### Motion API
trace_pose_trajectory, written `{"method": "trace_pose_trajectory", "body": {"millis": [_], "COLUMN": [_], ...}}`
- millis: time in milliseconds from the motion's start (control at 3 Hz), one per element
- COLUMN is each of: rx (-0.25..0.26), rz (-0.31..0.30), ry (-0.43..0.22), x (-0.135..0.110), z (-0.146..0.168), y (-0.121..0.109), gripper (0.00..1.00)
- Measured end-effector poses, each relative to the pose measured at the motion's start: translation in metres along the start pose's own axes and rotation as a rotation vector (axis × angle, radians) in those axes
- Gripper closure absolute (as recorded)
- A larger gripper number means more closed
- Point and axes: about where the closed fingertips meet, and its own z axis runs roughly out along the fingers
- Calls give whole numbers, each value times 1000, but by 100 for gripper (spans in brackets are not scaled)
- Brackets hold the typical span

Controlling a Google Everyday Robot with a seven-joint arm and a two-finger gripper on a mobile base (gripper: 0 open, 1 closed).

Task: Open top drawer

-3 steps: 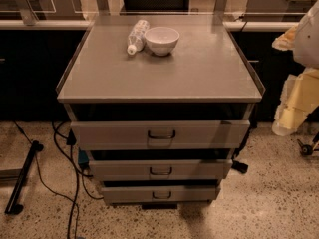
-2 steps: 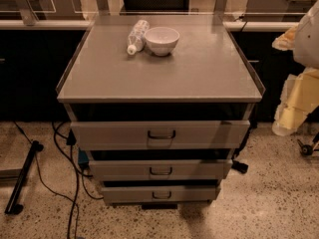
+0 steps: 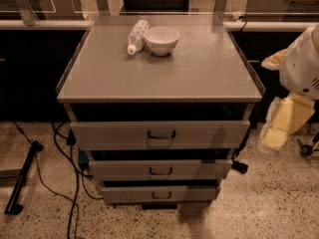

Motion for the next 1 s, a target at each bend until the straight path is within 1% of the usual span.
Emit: {"method": "trace_pose_trajectory", "body": {"millis": [333,667,1000], "rx": [-18,-58,-107], "rz": [16,13,-3], "ry": [-36,-61,-70], "x": [-1,-5,-9], "z": [30,67,110], "y": [9,20,36], "gripper": [0,0,0]}}
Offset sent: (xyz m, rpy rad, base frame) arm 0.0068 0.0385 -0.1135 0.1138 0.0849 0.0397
